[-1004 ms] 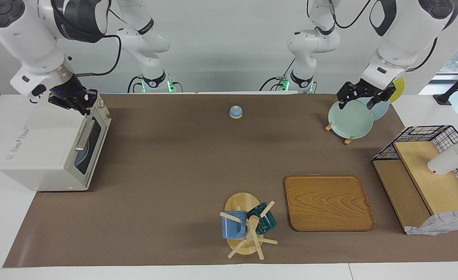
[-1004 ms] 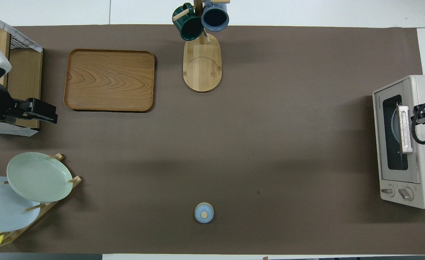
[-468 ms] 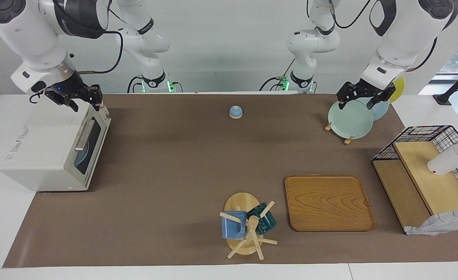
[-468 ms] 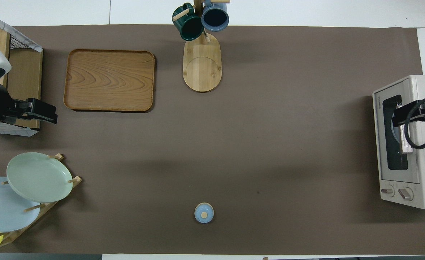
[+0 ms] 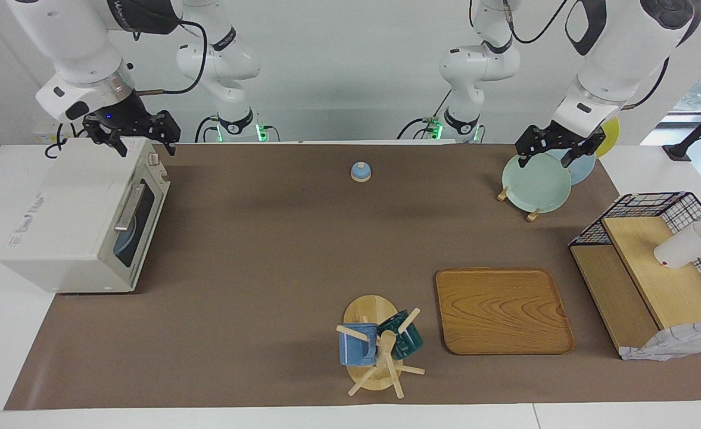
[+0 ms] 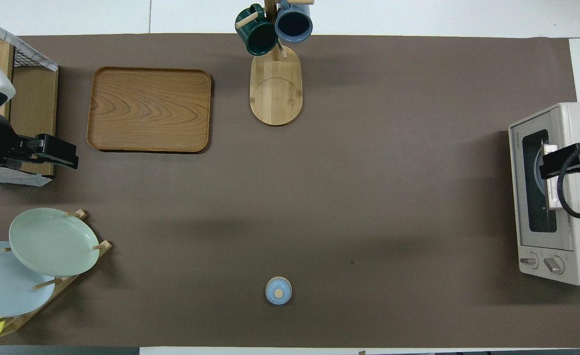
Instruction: Put eggplant into oven
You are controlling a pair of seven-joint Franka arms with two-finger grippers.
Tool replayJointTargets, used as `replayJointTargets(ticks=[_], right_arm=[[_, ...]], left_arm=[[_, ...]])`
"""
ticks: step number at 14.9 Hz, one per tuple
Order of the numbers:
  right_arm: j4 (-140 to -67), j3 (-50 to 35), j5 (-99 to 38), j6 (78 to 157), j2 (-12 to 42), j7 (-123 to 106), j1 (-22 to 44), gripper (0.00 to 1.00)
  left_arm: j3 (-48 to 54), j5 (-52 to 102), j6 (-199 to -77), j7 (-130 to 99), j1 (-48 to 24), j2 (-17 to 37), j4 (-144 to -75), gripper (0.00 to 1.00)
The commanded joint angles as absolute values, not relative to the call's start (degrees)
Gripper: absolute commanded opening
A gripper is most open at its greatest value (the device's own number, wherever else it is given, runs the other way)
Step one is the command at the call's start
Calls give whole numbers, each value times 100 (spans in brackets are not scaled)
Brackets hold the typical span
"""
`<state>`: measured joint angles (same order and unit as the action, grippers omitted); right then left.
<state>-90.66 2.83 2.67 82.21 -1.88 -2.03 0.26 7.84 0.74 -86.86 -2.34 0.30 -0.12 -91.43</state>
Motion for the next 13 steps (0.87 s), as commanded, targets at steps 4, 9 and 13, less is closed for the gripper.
replayJointTargets(ticks=[4,9,13], right_arm=[[-9211,299,176,8376,-220,-140,-44,100],[-9132,395,149,8297,-211,-430,-123,100],[-9132,475,149,8341,-211,-598,-106,100]], left_arm=[[756,132,-8754,-255,35,-132,-9272,100],[765,132,-8754,-246,35,-132,-9272,100],[765,132,-8754,-246,35,-132,-9272,100]])
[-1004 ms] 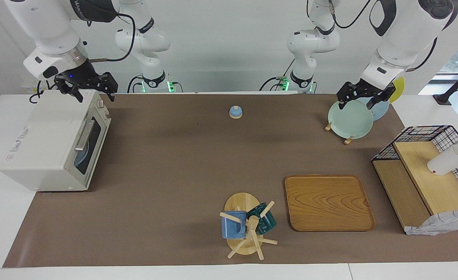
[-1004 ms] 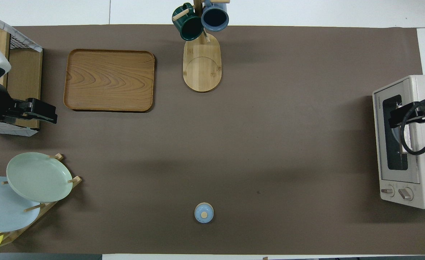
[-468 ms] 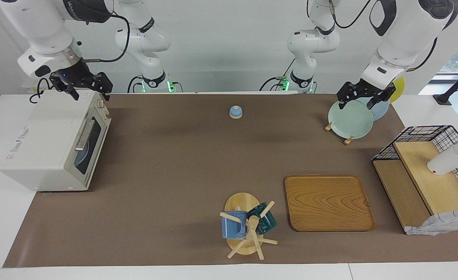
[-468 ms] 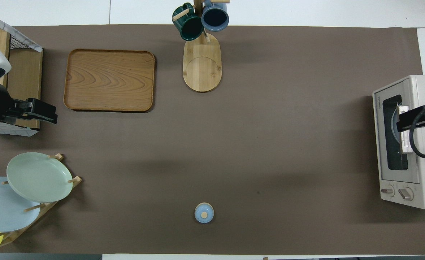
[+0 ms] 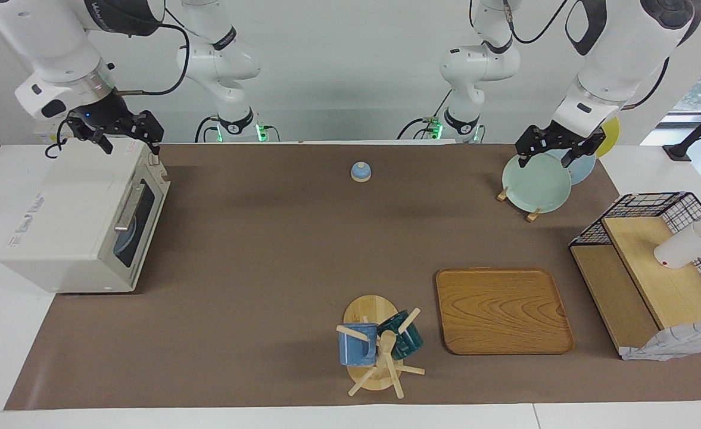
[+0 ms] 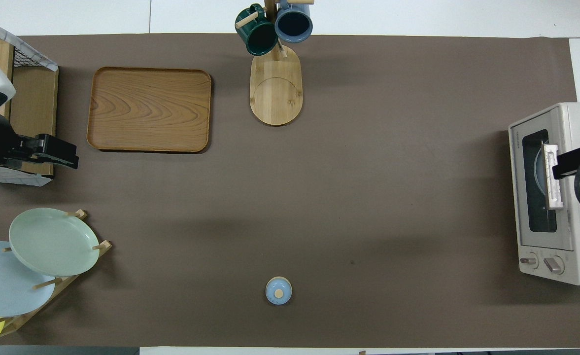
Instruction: Put eggplant into oven
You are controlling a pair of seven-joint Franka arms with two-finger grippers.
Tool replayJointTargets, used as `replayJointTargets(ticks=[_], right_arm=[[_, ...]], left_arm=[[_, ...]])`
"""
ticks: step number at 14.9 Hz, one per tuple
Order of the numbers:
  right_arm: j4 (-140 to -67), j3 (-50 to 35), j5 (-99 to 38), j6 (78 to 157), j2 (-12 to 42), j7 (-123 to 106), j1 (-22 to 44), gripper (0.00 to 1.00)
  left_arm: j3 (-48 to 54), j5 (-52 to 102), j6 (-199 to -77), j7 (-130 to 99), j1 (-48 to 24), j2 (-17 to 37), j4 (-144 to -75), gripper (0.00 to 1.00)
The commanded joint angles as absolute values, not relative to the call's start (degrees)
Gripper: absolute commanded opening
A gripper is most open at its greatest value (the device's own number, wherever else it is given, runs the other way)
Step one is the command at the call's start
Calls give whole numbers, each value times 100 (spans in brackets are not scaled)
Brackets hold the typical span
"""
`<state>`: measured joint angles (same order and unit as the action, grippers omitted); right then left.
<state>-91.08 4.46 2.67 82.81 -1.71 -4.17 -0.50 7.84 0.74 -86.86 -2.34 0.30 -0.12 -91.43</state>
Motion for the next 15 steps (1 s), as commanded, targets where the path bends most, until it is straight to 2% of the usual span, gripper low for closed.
replayJointTargets(ticks=[1,15], right_arm=[[-9123,483,158,8341,-211,-606,-62,100],[-9018,475,193,8420,-202,-562,18,100]], left_arm=[[765,132,-8754,-246,35,-132,-9272,100],[765,141,-8754,-246,35,-132,-9272,100]])
